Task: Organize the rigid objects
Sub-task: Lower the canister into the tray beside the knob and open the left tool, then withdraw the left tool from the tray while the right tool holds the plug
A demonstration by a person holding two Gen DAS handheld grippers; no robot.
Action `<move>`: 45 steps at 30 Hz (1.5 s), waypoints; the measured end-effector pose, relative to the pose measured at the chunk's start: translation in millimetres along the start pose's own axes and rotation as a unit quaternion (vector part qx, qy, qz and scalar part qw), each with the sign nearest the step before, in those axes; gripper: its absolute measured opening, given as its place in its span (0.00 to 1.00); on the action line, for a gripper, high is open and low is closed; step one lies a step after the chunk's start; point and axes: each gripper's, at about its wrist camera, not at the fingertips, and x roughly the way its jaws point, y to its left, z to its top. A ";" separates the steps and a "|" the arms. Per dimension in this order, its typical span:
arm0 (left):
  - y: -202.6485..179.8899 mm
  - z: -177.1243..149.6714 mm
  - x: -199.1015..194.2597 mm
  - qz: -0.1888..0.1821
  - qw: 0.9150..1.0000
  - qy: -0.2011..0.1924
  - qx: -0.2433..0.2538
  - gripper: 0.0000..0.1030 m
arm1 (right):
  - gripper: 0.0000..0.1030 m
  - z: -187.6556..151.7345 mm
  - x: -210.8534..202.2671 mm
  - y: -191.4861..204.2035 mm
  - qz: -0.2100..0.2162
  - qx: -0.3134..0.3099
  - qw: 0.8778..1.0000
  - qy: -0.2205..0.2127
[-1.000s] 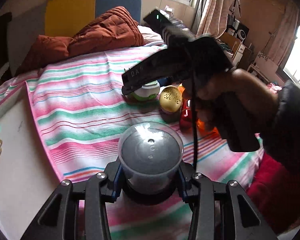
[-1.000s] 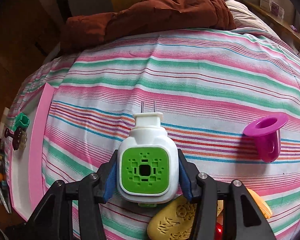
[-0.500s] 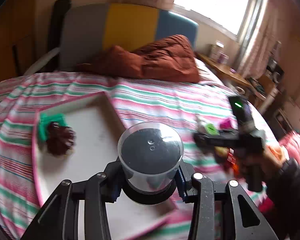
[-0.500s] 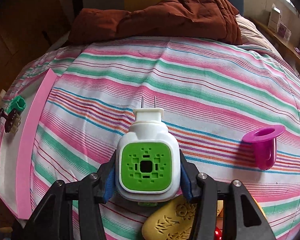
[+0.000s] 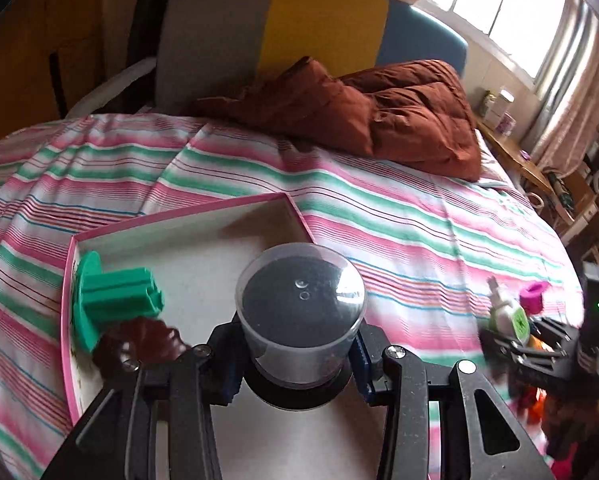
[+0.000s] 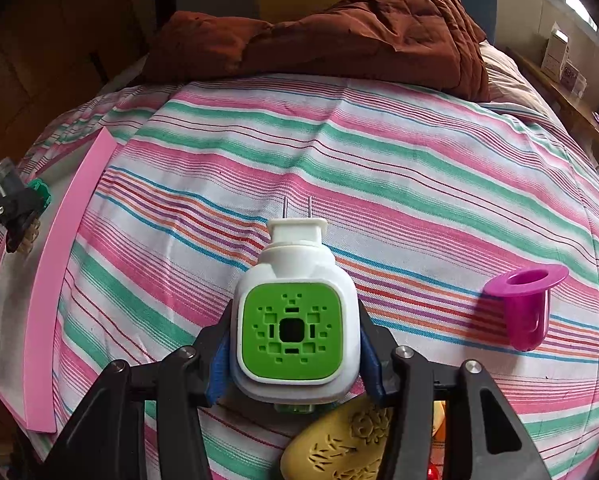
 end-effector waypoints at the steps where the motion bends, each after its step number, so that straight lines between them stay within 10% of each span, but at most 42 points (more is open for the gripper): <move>1: 1.0 3.0 4.9 0.003 1.000 0.001 0.001 0.43 | 0.51 0.0 0.1 0.3 0.000 -0.001 1.000 0.000; 19: 3.2 7.2 -27.0 0.056 0.996 -0.050 0.042 0.70 | 0.51 0.4 1.6 1.7 -0.001 -0.004 1.000 -0.006; 34: 8.1 -100.9 -94.2 0.066 0.997 -0.022 0.019 0.74 | 0.51 -3.3 1.6 5.8 -0.013 -0.021 0.999 -0.026; 45: -2.2 -122.3 -105.9 0.082 0.996 -0.029 0.021 0.76 | 0.51 -5.6 1.8 8.7 -0.023 -0.025 0.999 -0.036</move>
